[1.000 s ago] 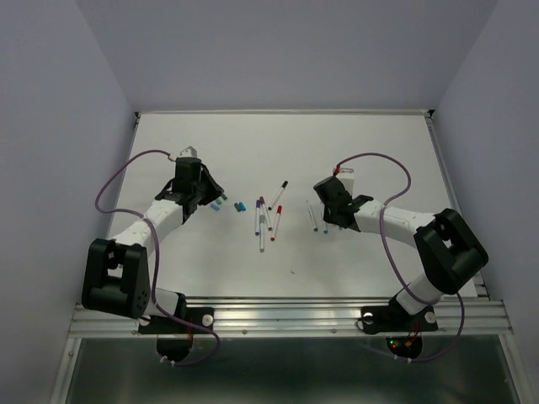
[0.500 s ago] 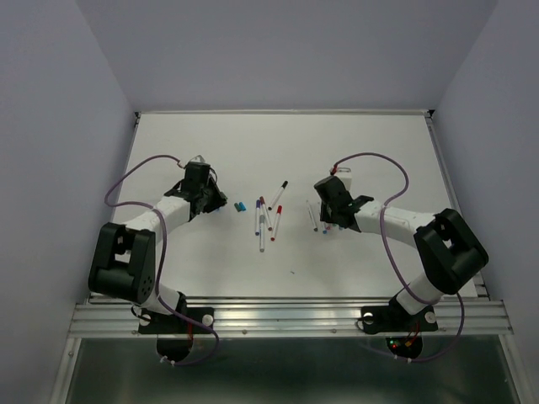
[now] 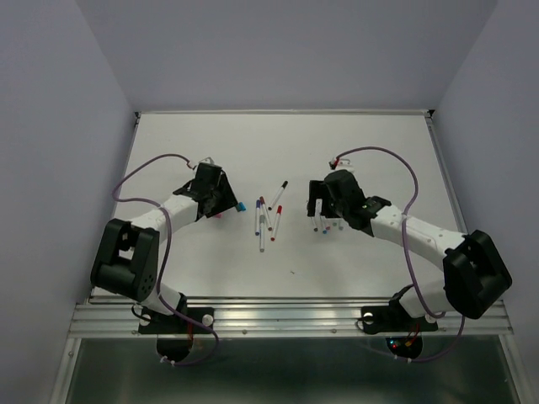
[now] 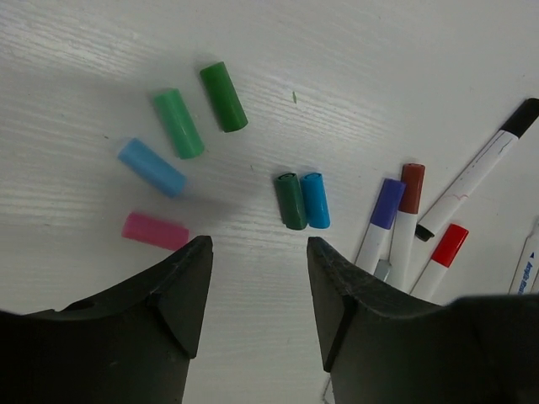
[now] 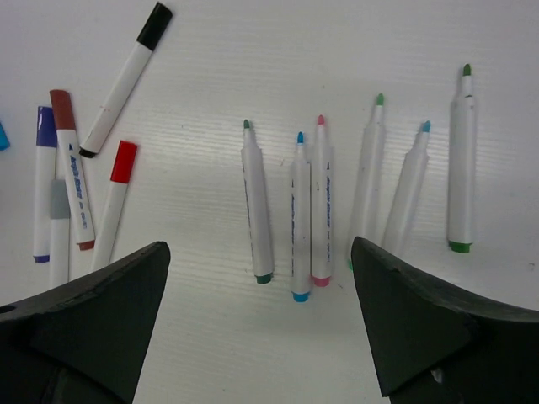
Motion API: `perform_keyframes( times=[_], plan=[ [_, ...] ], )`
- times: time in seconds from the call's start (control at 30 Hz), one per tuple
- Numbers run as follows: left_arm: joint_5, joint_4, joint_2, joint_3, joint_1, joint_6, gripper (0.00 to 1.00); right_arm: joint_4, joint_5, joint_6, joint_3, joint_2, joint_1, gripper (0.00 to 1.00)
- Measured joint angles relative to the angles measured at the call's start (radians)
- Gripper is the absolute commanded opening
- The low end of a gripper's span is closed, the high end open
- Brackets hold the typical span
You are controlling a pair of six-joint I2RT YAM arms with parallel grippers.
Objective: Open the pen caps
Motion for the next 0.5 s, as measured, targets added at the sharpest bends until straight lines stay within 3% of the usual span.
perform_keyframes(
  times=[0.17,0.5],
  plan=[
    [-0.012,-0.016,0.001,0.014,-0.01,-0.008,0.97,-0.002,-0.051,-0.01,0.008,0.038,0.039,1.0],
    [-0.039,-0.048,-0.104,0.018,-0.011,-0.009,0.99,-0.027,0.069,0.052,0.257,0.33,0.283,1.0]
  ],
)
